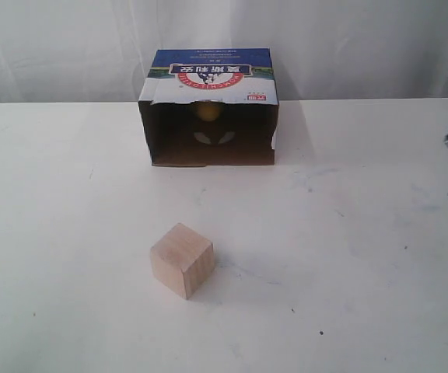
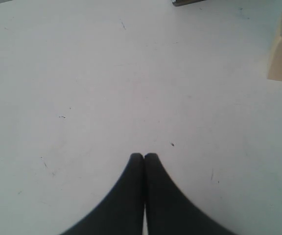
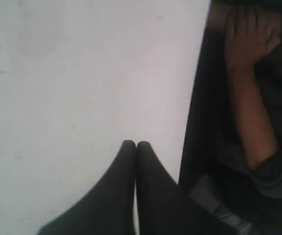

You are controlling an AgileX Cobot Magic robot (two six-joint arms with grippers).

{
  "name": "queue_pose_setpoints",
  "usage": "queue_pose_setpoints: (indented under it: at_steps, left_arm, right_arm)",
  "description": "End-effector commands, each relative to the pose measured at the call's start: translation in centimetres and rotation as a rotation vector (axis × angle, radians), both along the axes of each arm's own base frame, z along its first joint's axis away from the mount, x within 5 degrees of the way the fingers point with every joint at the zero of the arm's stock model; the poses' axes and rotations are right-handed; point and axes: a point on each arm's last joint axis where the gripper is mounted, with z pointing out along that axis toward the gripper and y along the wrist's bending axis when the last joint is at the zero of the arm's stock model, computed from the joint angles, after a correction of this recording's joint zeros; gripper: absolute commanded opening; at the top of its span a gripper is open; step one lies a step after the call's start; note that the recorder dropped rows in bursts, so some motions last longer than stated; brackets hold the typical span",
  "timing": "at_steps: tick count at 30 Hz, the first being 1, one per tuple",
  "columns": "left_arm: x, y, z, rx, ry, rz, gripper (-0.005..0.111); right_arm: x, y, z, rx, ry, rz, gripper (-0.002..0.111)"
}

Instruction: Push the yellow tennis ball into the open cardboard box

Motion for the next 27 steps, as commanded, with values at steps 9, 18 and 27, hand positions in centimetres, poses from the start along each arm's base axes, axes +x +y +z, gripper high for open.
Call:
queue_pose_setpoints:
  at_steps: [9,18,27]
  left_arm:
    - [0.0,-0.1,-0.1,-0.008,-0.003,-0.006,0.0]
    - [0.0,-0.1,-0.1,-0.008,-0.003,-0.006,0.0]
    - [0.0,-0.1,-0.1,-0.008,-0.003,-0.006,0.0]
  right_arm:
    - [-6.0,-0.3,6.8,0.134,-0.422,-0.156,0.0]
    - [-10.4,1.8,12.9,0.247,-1.03,0.136,0.0]
    - [-17.4,3.2,19.0,0.21,-1.417,0.349,0.0]
